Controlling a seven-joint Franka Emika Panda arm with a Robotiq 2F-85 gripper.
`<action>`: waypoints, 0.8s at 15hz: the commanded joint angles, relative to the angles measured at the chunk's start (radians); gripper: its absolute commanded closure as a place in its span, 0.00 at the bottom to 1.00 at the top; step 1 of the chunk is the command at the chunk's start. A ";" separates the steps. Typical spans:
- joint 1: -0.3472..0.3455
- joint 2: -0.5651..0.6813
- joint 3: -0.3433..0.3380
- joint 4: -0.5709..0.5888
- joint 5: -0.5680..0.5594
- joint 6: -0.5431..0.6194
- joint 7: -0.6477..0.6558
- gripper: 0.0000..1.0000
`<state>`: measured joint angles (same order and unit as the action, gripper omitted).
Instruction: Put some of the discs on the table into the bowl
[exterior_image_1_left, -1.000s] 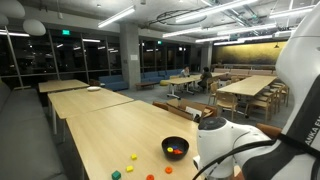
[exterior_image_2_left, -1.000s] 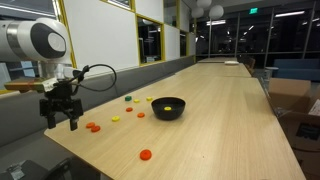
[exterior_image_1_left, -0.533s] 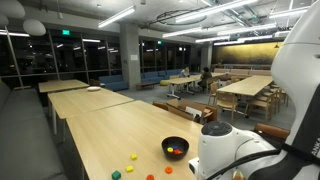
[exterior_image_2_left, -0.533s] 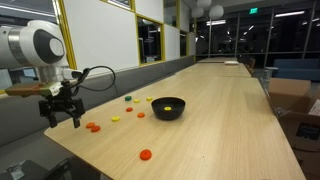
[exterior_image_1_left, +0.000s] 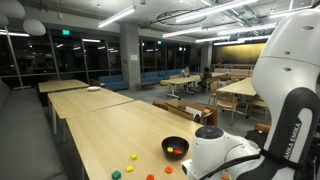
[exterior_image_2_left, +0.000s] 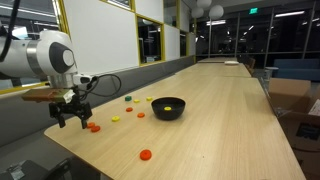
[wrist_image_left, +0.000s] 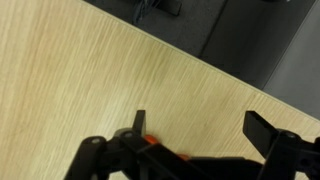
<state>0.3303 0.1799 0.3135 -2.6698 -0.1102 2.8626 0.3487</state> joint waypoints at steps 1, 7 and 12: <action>0.013 0.072 -0.055 0.078 -0.081 0.014 0.013 0.00; 0.007 0.171 -0.104 0.165 -0.112 0.027 0.004 0.00; 0.054 0.211 -0.182 0.180 -0.075 0.064 -0.022 0.00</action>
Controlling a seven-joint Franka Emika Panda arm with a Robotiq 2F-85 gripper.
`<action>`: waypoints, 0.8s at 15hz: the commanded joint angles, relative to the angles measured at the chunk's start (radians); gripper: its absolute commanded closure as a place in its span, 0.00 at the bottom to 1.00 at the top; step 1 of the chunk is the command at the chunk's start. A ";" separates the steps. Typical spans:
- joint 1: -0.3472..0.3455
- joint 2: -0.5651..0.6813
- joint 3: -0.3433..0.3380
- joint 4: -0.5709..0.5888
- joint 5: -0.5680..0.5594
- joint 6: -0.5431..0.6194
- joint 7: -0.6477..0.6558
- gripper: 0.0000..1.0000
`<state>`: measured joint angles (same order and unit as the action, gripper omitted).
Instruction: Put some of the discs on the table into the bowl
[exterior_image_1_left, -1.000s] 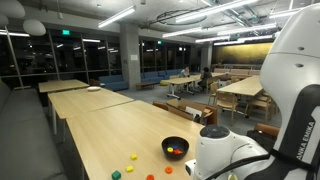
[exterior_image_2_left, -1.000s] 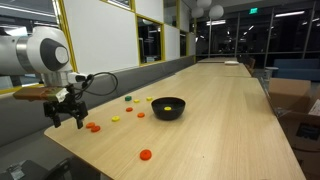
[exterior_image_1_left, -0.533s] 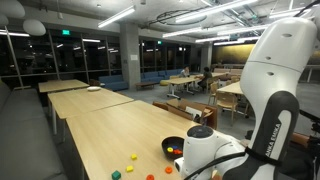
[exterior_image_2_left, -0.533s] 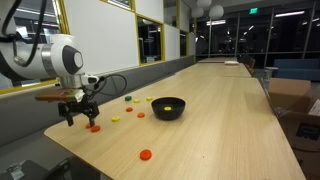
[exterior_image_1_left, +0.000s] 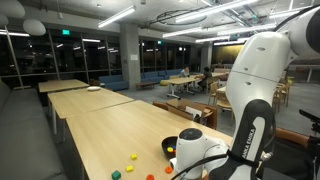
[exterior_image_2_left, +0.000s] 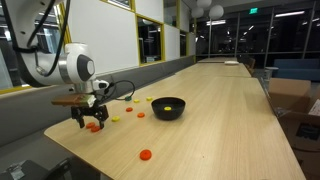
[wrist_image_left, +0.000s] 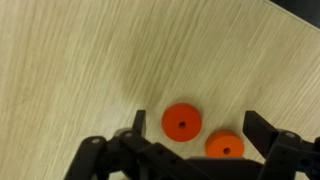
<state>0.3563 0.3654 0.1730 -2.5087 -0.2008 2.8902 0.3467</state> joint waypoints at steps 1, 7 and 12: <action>0.029 0.029 -0.049 0.020 0.018 0.041 -0.023 0.00; 0.043 0.033 -0.088 0.013 0.017 0.068 -0.034 0.07; 0.064 0.034 -0.103 0.014 0.011 0.056 -0.036 0.46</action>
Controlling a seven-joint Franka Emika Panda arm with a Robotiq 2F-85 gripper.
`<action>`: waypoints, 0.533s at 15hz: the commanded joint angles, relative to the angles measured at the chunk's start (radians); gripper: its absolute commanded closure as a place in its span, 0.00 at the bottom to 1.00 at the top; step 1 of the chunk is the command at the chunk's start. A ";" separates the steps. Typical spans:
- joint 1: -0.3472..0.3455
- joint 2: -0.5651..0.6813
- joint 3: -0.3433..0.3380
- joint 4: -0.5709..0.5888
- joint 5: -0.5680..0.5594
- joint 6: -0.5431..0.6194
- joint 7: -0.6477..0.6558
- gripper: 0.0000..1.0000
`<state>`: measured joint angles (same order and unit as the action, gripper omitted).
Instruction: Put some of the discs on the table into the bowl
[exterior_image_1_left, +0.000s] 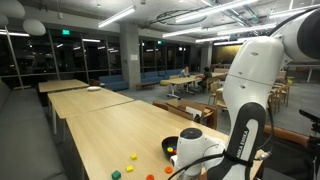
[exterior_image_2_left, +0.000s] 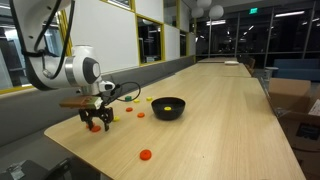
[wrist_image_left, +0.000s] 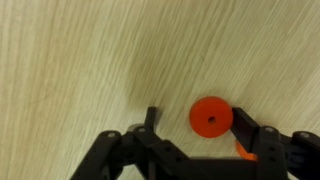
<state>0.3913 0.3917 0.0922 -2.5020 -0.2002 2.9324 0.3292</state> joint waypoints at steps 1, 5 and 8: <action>0.034 0.005 -0.024 0.008 0.008 0.012 -0.016 0.54; 0.062 -0.024 -0.036 0.006 0.002 -0.015 0.003 0.76; 0.087 -0.083 -0.055 -0.011 -0.005 -0.056 0.024 0.75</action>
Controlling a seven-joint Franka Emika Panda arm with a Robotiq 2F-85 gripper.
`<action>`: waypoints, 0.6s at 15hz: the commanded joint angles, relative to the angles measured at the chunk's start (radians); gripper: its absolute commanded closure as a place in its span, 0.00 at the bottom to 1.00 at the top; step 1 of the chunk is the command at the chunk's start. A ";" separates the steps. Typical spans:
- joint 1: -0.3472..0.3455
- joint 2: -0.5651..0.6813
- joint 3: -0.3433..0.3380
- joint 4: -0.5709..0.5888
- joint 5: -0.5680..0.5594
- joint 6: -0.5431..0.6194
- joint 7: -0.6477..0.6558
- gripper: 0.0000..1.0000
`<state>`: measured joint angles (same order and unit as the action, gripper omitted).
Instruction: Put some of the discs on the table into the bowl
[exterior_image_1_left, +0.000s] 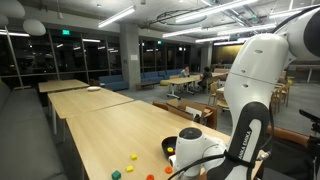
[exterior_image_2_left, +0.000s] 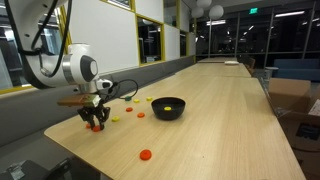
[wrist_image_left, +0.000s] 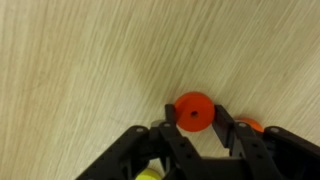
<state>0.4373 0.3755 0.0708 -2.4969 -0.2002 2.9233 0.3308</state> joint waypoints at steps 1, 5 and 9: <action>0.044 -0.092 -0.041 -0.021 -0.008 -0.065 0.029 0.75; 0.018 -0.221 -0.068 -0.021 -0.040 -0.151 0.081 0.75; -0.060 -0.331 -0.090 0.002 -0.150 -0.203 0.201 0.75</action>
<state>0.4343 0.1429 -0.0103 -2.4944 -0.2645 2.7682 0.4362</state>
